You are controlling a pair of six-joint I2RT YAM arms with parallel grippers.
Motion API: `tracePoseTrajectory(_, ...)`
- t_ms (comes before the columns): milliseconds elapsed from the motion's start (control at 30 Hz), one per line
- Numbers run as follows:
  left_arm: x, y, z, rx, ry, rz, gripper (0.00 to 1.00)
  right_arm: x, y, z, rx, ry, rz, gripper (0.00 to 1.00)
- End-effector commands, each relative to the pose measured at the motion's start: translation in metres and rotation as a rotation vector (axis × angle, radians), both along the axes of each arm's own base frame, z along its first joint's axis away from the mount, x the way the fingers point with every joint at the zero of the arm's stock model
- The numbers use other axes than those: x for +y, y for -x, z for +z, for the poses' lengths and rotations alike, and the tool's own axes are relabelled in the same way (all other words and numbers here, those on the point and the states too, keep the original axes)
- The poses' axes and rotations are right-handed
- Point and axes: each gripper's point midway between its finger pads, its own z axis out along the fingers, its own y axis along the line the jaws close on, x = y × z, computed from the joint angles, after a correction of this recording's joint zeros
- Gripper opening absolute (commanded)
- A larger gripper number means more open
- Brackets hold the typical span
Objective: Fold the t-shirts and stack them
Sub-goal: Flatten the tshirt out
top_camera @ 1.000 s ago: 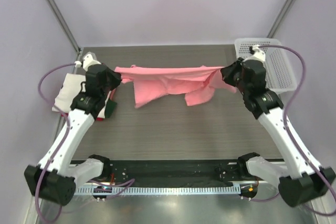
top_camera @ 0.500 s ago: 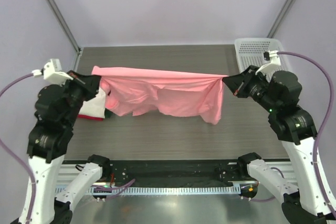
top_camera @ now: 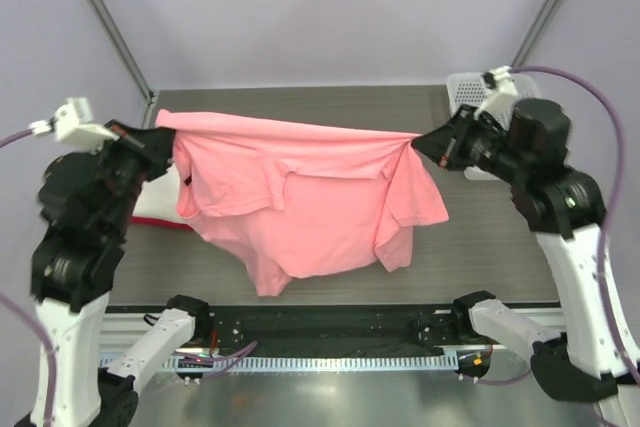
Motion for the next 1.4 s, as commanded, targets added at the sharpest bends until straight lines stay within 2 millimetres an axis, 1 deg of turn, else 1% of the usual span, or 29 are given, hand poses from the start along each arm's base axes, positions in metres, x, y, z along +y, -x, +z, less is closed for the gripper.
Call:
tracePoseTrajectory(0,-0.021,-0.083,-0.057,0.156,-0.008,0.011,0.00,0.010,-0.074,-0.044,0.093,0.057,-0.042,0.01)
tracePoseTrajectory(33,-0.030,-0.106,-0.070,0.168,0.000,-0.007,0.00,0.014,-0.094,-0.052,0.114,0.065,-0.048,0.01)
tracePoseTrajectory(67,-0.038,-0.122,-0.080,0.186,0.018,-0.018,0.00,0.018,-0.125,-0.078,0.183,0.083,-0.059,0.01)
tracePoseTrajectory(100,-0.045,-0.153,-0.109,0.257,0.004,-0.012,0.00,0.021,-0.149,-0.068,0.145,0.076,-0.068,0.01)
tracePoseTrajectory(167,-0.049,-0.188,-0.115,0.250,0.011,0.018,0.00,0.012,-0.187,-0.077,0.146,0.100,-0.137,0.02)
tracePoseTrajectory(200,-0.049,-0.206,-0.126,0.276,-0.002,0.045,0.00,0.008,-0.216,-0.092,0.158,0.115,-0.176,0.11)
tracePoseTrajectory(233,-0.053,-0.232,-0.159,0.353,-0.026,0.058,0.10,0.004,-0.228,-0.098,0.162,0.127,-0.207,0.61)
tracePoseTrajectory(267,-0.057,-0.248,-0.149,0.342,-0.020,0.057,0.38,-0.005,-0.240,-0.109,0.175,0.152,-0.263,0.81)
tracePoseTrajectory(300,-0.063,-0.258,-0.157,0.379,-0.031,0.032,0.85,-0.009,-0.247,-0.125,0.209,0.162,-0.285,0.88)
tracePoseTrajectory(333,-0.065,-0.263,-0.199,0.524,-0.072,0.028,0.97,-0.008,-0.246,-0.132,0.226,0.164,-0.279,0.91)
tracePoseTrajectory(367,-0.069,-0.266,-0.182,0.512,-0.075,0.013,1.00,-0.004,-0.240,-0.139,0.242,0.161,-0.254,0.91)
tracePoseTrajectory(400,-0.067,-0.262,-0.194,0.554,-0.107,0.015,1.00,-0.005,-0.229,-0.151,0.251,0.158,-0.241,0.91)
tracePoseTrajectory(467,-0.065,-0.250,-0.192,0.541,-0.112,0.020,1.00,-0.007,-0.214,-0.168,0.276,0.162,-0.238,0.85)
tracePoseTrajectory(500,-0.061,-0.235,-0.219,0.588,-0.120,0.024,1.00,-0.012,-0.199,-0.195,0.326,0.183,-0.244,0.83)
tracePoseTrajectory(533,-0.060,-0.233,-0.216,0.550,-0.092,0.035,1.00,-0.015,-0.186,-0.191,0.311,0.184,-0.247,0.79)
tracePoseTrajectory(567,-0.056,-0.217,-0.196,0.490,-0.062,0.039,0.99,-0.019,-0.176,-0.198,0.325,0.193,-0.257,0.77)
tracePoseTrajectory(600,-0.052,-0.200,-0.231,0.549,-0.066,0.046,1.00,-0.026,-0.160,-0.224,0.376,0.222,-0.271,0.75)
tracePoseTrajectory(667,-0.045,-0.182,-0.222,0.490,0.015,0.080,1.00,-0.035,-0.139,-0.227,0.370,0.238,-0.291,0.71)
tracePoseTrajectory(700,-0.039,-0.171,-0.245,0.527,0.030,0.097,1.00,-0.044,-0.123,-0.250,0.413,0.271,-0.313,0.68)
tracePoseTrajectory(733,-0.039,-0.163,-0.250,0.533,0.042,0.094,1.00,-0.047,-0.114,-0.256,0.418,0.279,-0.319,0.65)
tracePoseTrajectory(767,-0.042,-0.156,-0.253,0.539,0.055,0.062,1.00,-0.051,-0.105,-0.254,0.408,0.279,-0.328,0.64)
tracePoseTrajectory(800,-0.043,-0.147,-0.249,0.526,0.063,0.044,0.99,-0.054,-0.091,-0.270,0.440,0.293,-0.328,0.64)
tracePoseTrajectory(833,-0.047,-0.136,-0.262,0.557,0.067,0.014,1.00,-0.053,-0.083,-0.275,0.453,0.288,-0.316,0.59)
tracePoseTrajectory(900,-0.061,-0.121,-0.264,0.566,0.093,-0.081,1.00,-0.053,-0.067,-0.288,0.481,0.283,-0.299,0.56)
tracePoseTrajectory(967,-0.068,-0.106,-0.283,0.612,0.108,-0.128,1.00,-0.052,-0.057,-0.298,0.510,0.280,-0.291,0.56)
tracePoseTrajectory(1100,-0.103,-0.070,-0.305,0.693,0.152,-0.258,0.90,-0.049,-0.038,-0.335,0.613,0.262,-0.283,0.49)
tracePoseTrajectory(1267,-0.135,-0.032,-0.329,0.761,0.125,-0.332,0.85,-0.059,-0.030,-0.350,0.636,0.275,-0.345,0.52)
tracePoseTrajectory(1300,-0.144,-0.018,-0.343,0.801,0.120,-0.350,0.85,-0.060,-0.028,-0.352,0.639,0.280,-0.350,0.53)
tracePoseTrajectory(1367,-0.148,-0.007,-0.355,0.823,0.107,-0.343,0.85,-0.061,-0.027,-0.353,0.639,0.283,-0.354,0.54)
